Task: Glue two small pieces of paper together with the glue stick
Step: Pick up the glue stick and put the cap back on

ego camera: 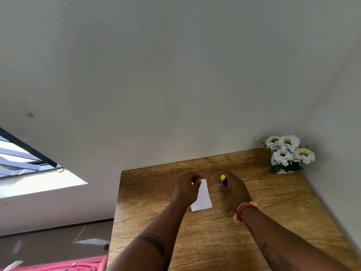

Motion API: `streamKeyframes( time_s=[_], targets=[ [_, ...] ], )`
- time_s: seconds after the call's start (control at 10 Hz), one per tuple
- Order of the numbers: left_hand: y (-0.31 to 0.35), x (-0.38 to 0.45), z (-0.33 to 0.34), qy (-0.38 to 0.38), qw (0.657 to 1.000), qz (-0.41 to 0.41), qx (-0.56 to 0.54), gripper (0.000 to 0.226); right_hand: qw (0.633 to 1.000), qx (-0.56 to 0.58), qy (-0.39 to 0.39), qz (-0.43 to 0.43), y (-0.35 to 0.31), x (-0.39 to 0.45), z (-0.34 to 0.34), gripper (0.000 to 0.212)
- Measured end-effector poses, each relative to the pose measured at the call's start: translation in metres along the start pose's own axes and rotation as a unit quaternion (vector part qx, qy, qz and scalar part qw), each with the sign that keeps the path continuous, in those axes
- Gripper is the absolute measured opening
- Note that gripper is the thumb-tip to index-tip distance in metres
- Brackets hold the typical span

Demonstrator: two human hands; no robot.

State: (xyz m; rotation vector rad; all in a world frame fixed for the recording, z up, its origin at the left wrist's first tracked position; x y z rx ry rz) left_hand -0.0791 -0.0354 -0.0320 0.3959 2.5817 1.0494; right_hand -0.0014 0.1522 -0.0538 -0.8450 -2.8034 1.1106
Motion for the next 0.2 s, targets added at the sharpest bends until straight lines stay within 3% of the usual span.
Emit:
streamKeyframes(
  time_s=[0.2],
  targets=[
    [0.0002,-0.0041,-0.0036,0.004,1.000,0.003,-0.005,0.019,0.999,0.005,-0.042,-0.004,-0.0029,0.0034,0.0007,0.018]
  ],
)
Point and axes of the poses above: each hand's wrist, its own x-axis towards the middle knuckle, its own z-axis out of the palm, y = z × x, the point moved 8 cm from there along x, towards the middle knuckle, and after that the axes turned 3 degrees about x, right-handed, at the moved point
